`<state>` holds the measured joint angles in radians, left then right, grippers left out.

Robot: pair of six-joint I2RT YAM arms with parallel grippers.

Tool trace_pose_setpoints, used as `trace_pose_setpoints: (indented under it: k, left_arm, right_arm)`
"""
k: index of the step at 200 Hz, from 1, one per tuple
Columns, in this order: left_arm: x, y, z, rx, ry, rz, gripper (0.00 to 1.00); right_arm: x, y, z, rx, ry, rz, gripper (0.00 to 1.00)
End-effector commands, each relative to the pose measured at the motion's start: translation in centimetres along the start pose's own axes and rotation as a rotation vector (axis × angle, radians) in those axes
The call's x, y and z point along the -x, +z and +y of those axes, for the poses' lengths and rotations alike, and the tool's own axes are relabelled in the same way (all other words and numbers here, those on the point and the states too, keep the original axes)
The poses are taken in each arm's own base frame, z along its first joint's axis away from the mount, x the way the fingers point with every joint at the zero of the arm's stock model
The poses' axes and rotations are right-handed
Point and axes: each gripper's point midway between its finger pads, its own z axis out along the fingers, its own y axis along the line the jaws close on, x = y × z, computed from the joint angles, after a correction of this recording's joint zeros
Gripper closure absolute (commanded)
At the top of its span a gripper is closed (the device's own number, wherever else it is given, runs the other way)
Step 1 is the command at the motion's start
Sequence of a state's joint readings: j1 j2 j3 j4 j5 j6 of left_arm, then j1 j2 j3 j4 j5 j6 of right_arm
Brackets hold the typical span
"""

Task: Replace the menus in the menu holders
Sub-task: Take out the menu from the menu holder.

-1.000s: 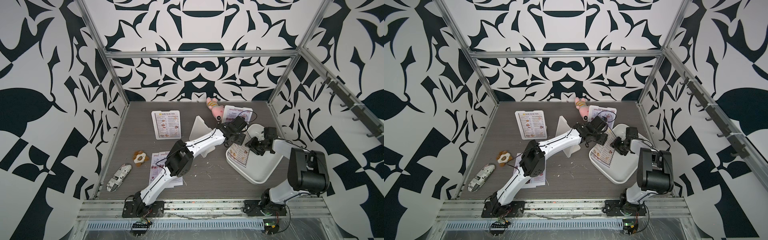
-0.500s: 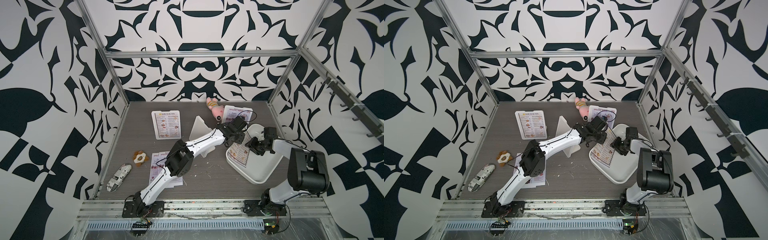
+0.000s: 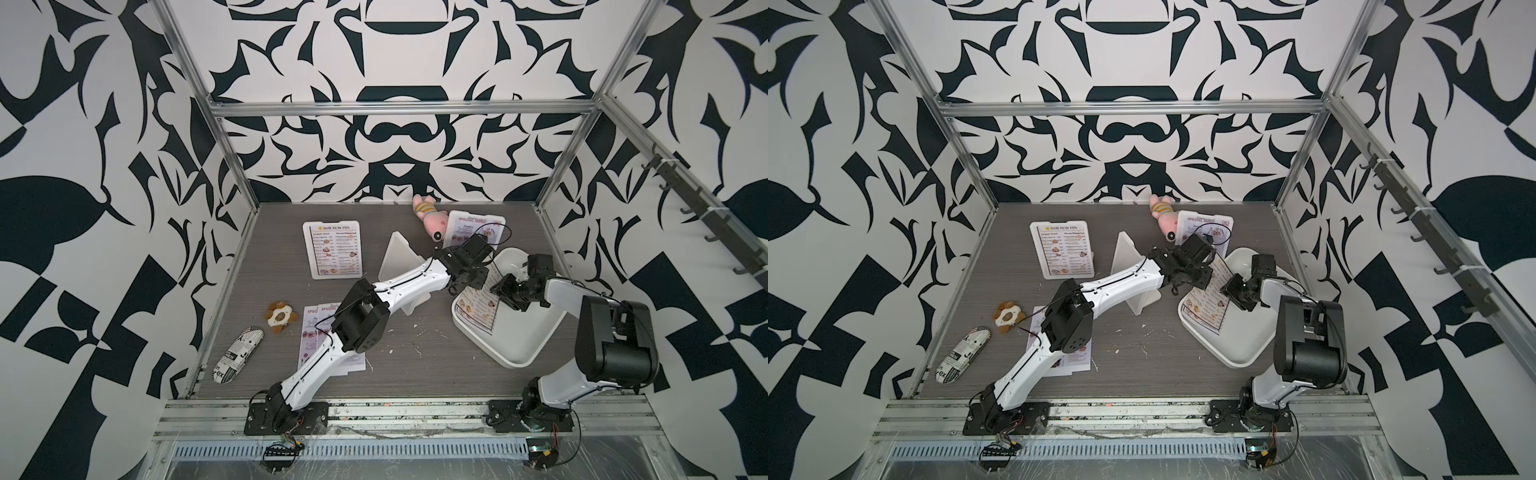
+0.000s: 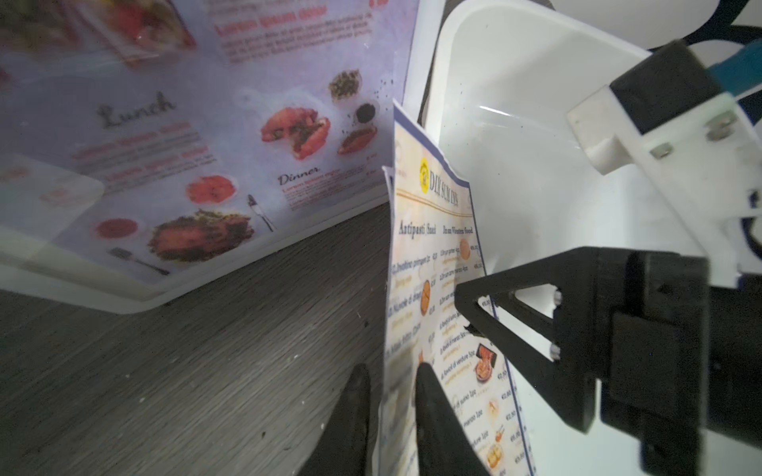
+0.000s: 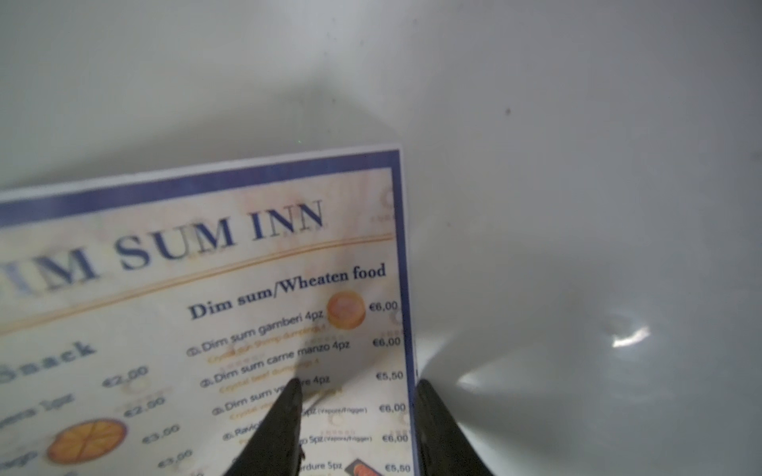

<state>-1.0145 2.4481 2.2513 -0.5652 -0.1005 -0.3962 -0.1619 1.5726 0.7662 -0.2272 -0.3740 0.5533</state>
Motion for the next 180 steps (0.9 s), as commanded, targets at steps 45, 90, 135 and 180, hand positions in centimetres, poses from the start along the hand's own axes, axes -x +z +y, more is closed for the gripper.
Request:
trace_pose_setpoints:
  k: [45,90,135,180]
  left_arm:
    - [-0.3,0.4,0.6,0.019,0.006,0.011,0.84]
    - [-0.3,0.4,0.6,0.019,0.004,0.01,0.9]
    - [0.1,-0.1,0.6,0.023,0.013,-0.002,0.94]
    - [0.8,-1.1,0.3,0.019,0.021,-0.018,0.95]
  right_arm:
    - [-0.3,0.2,-0.3,-0.03,-0.001,0.028,0.56]
    - [-0.4,0.2,-0.4,-0.03,-0.002,0.033,0.56]
    - [-0.3,0.2,-0.4,-0.033,-0.002,0.031,0.56]
    - [0.0,-0.1,-0.2,-0.042,-0.009,0.025,0.54]
